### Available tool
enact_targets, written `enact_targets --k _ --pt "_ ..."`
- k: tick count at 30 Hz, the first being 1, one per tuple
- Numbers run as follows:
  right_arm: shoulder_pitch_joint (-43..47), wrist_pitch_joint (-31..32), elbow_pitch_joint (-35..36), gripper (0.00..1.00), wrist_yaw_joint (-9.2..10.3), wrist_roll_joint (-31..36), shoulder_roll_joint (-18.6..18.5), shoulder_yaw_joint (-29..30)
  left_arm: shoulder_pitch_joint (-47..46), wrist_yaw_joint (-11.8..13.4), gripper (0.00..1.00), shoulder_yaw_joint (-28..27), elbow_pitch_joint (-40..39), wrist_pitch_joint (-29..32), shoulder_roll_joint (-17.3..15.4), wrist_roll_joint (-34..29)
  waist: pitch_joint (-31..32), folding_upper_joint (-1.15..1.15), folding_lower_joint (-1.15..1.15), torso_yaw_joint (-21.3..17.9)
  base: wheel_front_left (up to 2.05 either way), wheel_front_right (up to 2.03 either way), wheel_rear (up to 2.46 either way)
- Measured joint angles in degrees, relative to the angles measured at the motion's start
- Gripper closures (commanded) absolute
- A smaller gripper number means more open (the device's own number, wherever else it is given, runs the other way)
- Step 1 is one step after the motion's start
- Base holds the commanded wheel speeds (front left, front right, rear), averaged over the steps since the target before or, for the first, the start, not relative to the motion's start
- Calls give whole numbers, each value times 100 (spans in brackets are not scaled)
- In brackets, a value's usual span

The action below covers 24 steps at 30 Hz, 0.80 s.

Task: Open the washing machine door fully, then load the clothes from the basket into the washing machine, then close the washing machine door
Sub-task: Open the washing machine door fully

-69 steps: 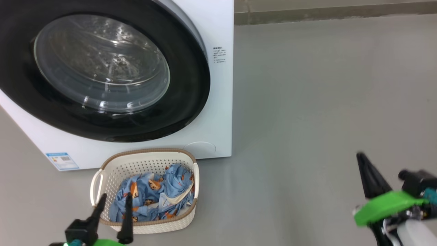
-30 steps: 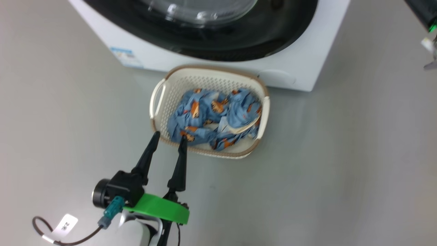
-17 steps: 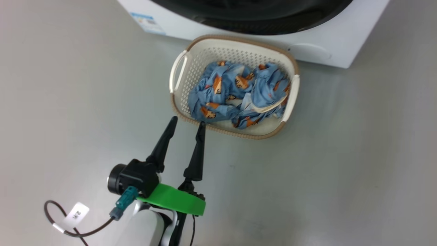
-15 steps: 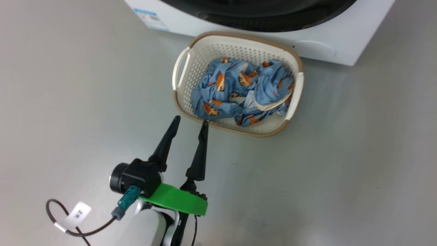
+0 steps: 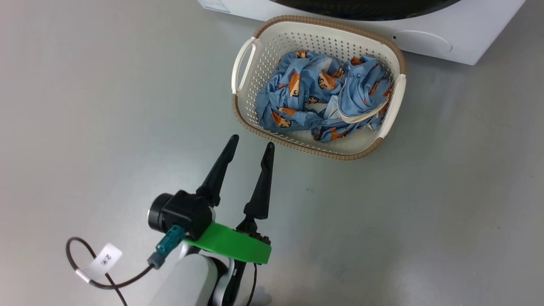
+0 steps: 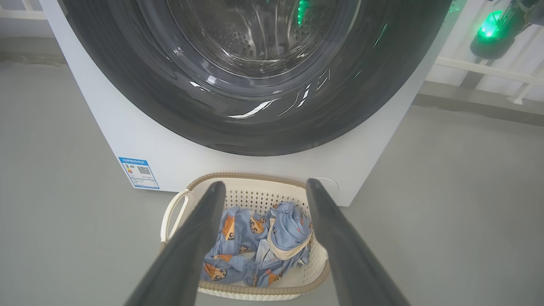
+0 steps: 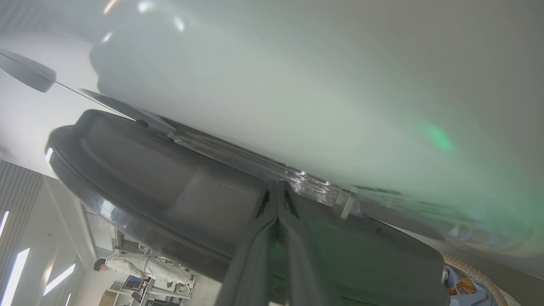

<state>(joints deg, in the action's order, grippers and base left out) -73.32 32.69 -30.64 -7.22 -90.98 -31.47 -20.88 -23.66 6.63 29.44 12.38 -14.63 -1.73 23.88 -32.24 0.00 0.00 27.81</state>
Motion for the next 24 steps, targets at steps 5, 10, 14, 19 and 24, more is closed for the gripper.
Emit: enact_targets --k 5,10,14,19,24 --pt "-35 7 -7 100 1 40 16 -55 -75 22 0 35 -1 0 1 30 -3 0 0 70 0 0 0" --pt "42 87 67 100 9 40 34 -133 -83 33 0 31 1 0 3 29 104 0 0 56 0 0 0" --pt "243 185 215 100 8 47 68 -266 -82 32 0 21 19 0 4 25 221 0 0 12 0 0 0" --pt "583 256 337 100 8 84 137 -388 -71 22 0 -49 82 0 5 -34 416 0 0 -32 0 0 0" --pt "962 343 452 100 8 77 230 -492 14 -13 0 -178 156 0 7 -146 650 0 0 -69 0 0 0"
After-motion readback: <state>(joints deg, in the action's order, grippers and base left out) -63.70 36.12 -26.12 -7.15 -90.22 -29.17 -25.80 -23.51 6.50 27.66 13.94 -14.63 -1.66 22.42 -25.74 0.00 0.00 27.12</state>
